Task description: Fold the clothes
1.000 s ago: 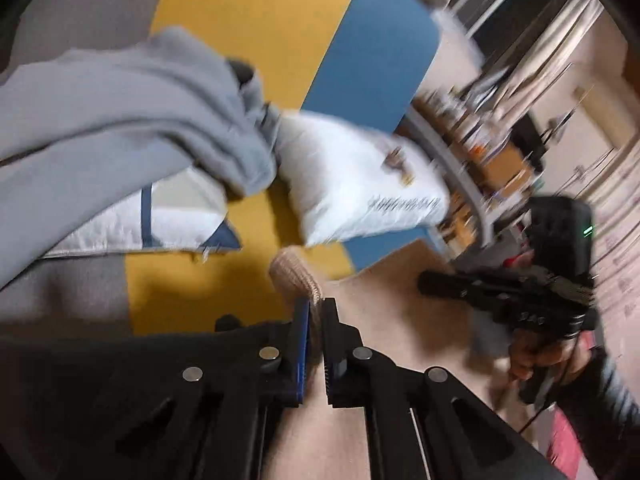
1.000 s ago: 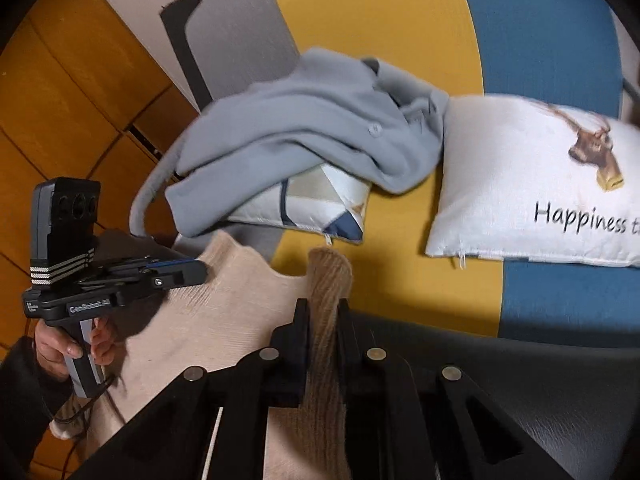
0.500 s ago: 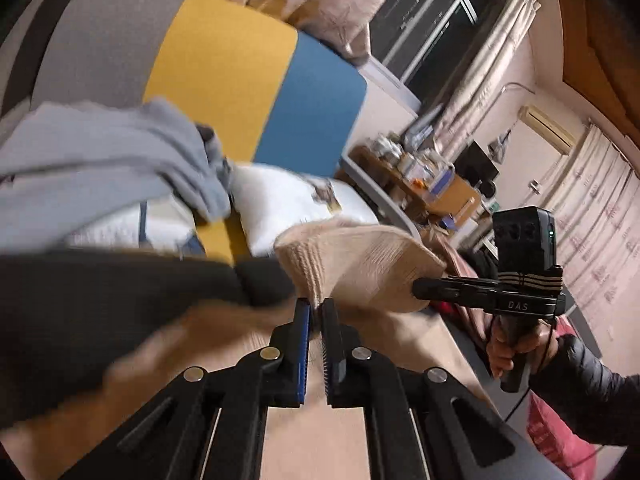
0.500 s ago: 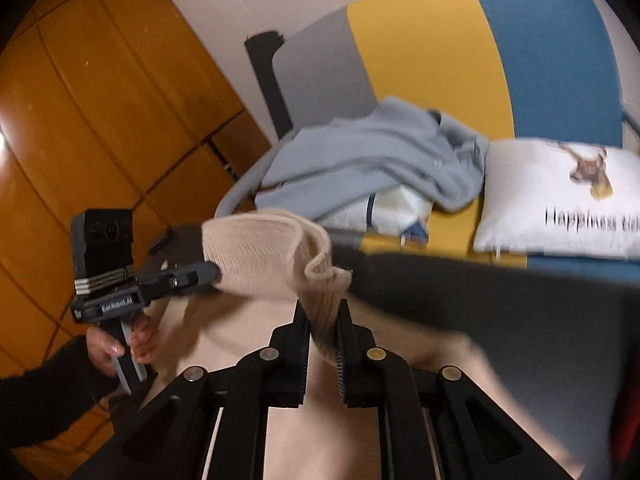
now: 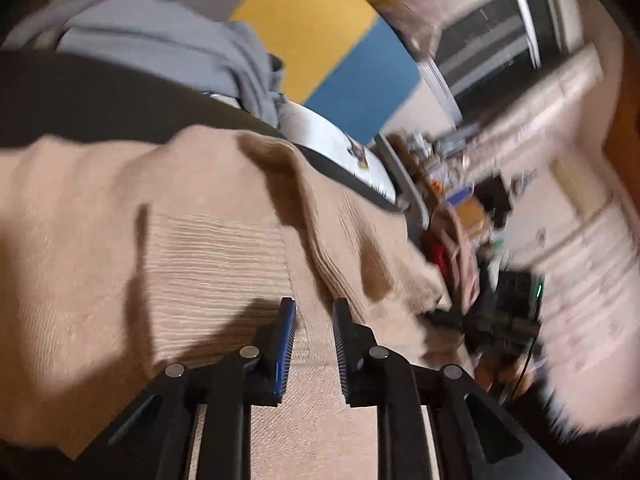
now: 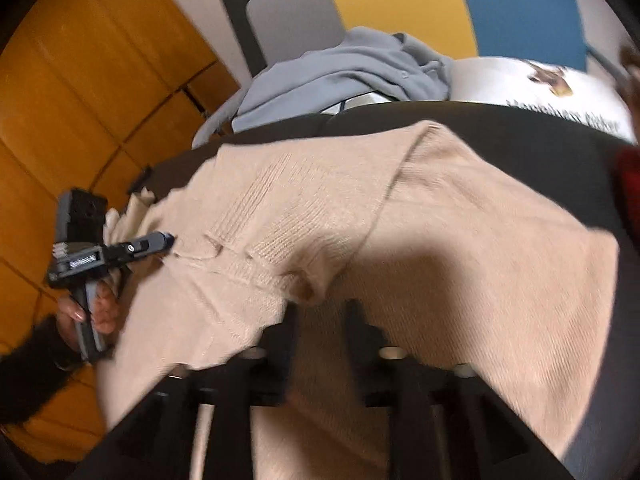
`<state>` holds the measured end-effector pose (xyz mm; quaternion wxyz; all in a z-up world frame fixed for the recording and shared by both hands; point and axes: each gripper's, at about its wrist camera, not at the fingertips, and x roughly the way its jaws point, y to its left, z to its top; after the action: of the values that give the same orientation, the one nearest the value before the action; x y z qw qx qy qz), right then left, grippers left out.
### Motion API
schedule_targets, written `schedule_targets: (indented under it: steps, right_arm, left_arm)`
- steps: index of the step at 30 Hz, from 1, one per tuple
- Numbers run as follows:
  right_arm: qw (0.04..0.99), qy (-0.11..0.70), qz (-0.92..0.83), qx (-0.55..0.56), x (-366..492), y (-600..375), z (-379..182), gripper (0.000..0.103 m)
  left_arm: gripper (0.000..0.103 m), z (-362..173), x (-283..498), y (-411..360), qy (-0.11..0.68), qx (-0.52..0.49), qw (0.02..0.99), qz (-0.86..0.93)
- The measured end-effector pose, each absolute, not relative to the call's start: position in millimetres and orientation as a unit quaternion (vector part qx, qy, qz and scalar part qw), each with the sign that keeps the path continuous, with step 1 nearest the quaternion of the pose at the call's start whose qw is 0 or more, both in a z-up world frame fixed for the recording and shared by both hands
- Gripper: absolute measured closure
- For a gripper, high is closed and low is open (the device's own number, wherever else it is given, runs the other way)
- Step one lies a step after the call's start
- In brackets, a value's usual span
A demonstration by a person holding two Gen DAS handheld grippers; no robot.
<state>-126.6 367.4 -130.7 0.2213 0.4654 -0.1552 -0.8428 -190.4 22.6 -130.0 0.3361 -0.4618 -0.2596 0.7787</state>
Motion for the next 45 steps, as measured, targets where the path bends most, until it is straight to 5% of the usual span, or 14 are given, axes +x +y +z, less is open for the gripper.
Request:
schedule_targets:
  steps: [2, 7, 10, 12, 13, 15, 19, 25, 27, 31, 36, 40, 45]
  right_arm:
    - [0.221, -0.196, -0.838, 0.459, -126, 374, -131, 0.03]
    - [0.21, -0.272, -0.827, 0.444, -130, 382, -135, 0.03]
    - [0.202, -0.31, -0.819, 0.438, -133, 384, -138, 0.049]
    - [0.189, -0.28, -0.82, 0.462, -142, 369, -143, 0.089]
    - [0.181, -0.26, -0.823, 0.47, -145, 362, -143, 0.096]
    - [0.176, -0.238, -0.831, 0.472, -145, 352, -137, 0.097]
    - [0.195, -0.239, -0.85, 0.427, -119, 354, -106, 0.097]
    - [0.164, -0.221, -0.84, 0.469, -103, 360, -137, 0.096]
    - [0.148, -0.231, -0.842, 0.464, -101, 367, -138, 0.091]
    - [0.127, -0.207, -0.882, 0.405, -96, 363, -101, 0.084]
    - [0.113, -0.144, -0.9, 0.396, -125, 323, -94, 0.062]
    - [0.074, -0.073, -0.902, 0.419, -147, 300, -127, 0.06]
    - [0.068, -0.038, -0.911, 0.406, -126, 304, -135, 0.06]
  left_arm:
    - [0.08, -132, -197, 20, -0.293, -0.47, 0.331, 0.764]
    - [0.076, -128, -205, 49, -0.277, -0.485, 0.335, 0.758]
    - [0.076, -129, -208, 76, -0.232, -0.505, 0.329, 0.764]
    - [0.088, -127, -209, 88, -0.2, -0.505, 0.321, 0.776]
    - [0.099, -125, -209, 94, -0.185, -0.505, 0.317, 0.781]
    - [0.099, -116, -205, 93, -0.179, -0.492, 0.326, 0.787]
    - [0.099, -101, -191, 85, -0.151, -0.472, 0.34, 0.799]
    - [0.095, -115, -183, 77, -0.095, -0.503, 0.302, 0.804]
    - [0.084, -103, -178, 74, -0.094, -0.481, 0.292, 0.821]
    - [0.077, -73, -176, 74, -0.084, -0.418, 0.282, 0.86]
    - [0.077, -77, -207, 106, -0.069, -0.412, 0.268, 0.868]
    - [0.077, -116, -210, 127, -0.037, -0.442, 0.238, 0.864]
    - [0.077, -122, -189, 110, -0.098, -0.421, 0.249, 0.867]
